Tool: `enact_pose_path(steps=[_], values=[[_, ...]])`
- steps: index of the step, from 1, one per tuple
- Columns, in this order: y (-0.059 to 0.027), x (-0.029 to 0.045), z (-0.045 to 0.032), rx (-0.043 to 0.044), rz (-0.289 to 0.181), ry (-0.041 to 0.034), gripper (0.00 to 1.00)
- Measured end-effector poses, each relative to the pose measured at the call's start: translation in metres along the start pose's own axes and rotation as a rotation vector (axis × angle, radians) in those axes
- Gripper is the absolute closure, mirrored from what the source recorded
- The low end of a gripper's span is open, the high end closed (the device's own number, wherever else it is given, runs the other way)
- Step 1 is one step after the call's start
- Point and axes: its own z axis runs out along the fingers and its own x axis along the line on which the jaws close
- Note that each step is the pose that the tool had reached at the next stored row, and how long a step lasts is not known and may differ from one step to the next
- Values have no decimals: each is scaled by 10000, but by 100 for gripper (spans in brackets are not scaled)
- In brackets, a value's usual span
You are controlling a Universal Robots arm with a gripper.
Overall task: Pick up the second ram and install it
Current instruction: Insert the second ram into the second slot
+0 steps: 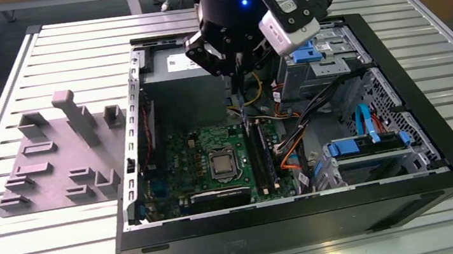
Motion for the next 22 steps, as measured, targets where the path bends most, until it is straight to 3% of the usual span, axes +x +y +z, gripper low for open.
enact_pose_path(steps=[6,14,22], values=[[-6,-11,36,-4,-157,9,86],[-83,-12,70,-1,-125,10,86],[-93,-76,177,-2,-109,13,86]])
